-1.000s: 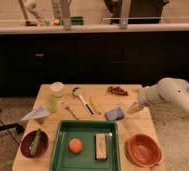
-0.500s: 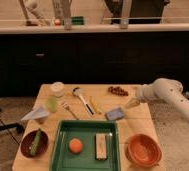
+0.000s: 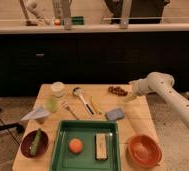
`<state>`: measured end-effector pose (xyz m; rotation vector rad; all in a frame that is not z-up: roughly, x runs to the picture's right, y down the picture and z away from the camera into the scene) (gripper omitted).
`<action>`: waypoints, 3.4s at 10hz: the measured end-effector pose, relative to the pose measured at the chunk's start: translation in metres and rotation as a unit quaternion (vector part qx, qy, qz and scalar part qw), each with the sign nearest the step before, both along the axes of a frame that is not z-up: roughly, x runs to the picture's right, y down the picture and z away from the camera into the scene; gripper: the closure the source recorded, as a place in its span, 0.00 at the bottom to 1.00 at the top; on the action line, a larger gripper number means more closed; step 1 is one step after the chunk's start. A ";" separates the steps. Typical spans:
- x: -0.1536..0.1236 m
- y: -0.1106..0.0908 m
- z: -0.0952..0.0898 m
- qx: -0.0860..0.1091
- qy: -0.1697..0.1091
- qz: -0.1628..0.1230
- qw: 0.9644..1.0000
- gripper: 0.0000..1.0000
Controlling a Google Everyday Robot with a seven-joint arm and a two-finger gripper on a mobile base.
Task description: Place grapes in table surface
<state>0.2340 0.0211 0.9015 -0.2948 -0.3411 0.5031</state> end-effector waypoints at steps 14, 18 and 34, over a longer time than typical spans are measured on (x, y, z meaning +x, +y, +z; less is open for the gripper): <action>-0.003 -0.009 0.081 0.004 -0.039 0.044 0.998 0.20; -0.006 -0.002 0.112 -0.028 -0.041 0.036 0.998 0.20; 0.000 -0.011 0.091 -0.013 -0.045 0.043 0.998 1.00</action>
